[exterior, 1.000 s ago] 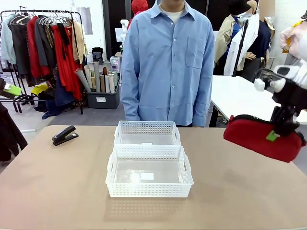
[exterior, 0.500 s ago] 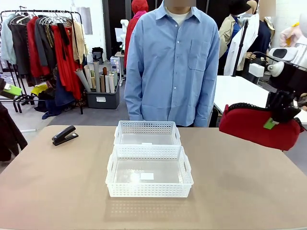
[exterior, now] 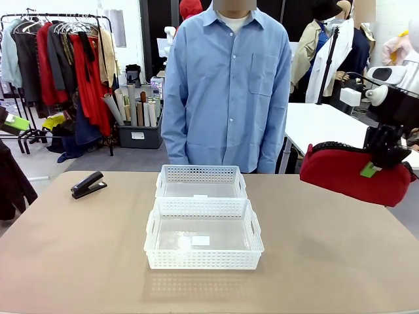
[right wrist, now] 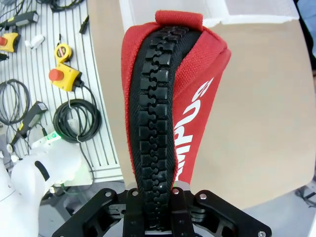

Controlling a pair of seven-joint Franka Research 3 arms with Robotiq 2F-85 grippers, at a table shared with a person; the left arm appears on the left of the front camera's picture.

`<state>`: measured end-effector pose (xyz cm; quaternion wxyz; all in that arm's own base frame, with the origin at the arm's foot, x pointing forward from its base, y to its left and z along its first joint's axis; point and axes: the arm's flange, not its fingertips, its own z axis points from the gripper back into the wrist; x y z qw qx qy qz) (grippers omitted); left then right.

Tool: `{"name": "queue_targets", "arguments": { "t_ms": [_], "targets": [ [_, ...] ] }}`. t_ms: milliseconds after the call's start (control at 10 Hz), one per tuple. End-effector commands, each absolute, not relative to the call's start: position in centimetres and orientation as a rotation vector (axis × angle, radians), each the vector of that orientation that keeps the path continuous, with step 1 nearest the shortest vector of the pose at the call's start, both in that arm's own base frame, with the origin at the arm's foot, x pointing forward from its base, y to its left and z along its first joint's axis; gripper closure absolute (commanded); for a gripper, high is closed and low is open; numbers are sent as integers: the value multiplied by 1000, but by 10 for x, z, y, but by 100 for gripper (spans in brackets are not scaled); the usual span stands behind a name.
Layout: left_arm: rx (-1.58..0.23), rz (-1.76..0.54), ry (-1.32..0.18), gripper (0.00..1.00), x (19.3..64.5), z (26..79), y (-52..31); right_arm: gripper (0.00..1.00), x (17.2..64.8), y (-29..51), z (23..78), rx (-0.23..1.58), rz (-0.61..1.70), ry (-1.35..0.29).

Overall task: Distribute items into two baskets.
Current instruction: Move the picked Pencil pouch towards the Organizing basket indicated by the person, stopping as directed.

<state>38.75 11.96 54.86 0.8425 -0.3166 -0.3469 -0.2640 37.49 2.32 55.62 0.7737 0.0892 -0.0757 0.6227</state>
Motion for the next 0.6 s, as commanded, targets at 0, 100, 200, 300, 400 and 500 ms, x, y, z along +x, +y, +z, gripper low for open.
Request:
{"name": "queue_targets", "arguments": {
  "t_ms": [0, 100, 200, 300, 400, 500],
  "targets": [
    [-688, -552, -747, 0, 388, 550, 119, 100, 376, 23, 557, 190, 1338, -172],
    [-688, -552, -747, 0, 388, 550, 119, 100, 376, 23, 557, 190, 1338, -172],
    [-688, -552, -747, 0, 388, 550, 119, 100, 376, 23, 557, 190, 1338, -172],
    [-688, -552, -747, 0, 388, 550, 119, 100, 376, 23, 557, 190, 1338, -172],
    [-688, -552, -747, 0, 388, 550, 119, 100, 376, 23, 557, 190, 1338, -172],
    [-688, -552, -747, 0, 388, 550, 119, 100, 376, 23, 557, 190, 1338, -172]
  ]
}}
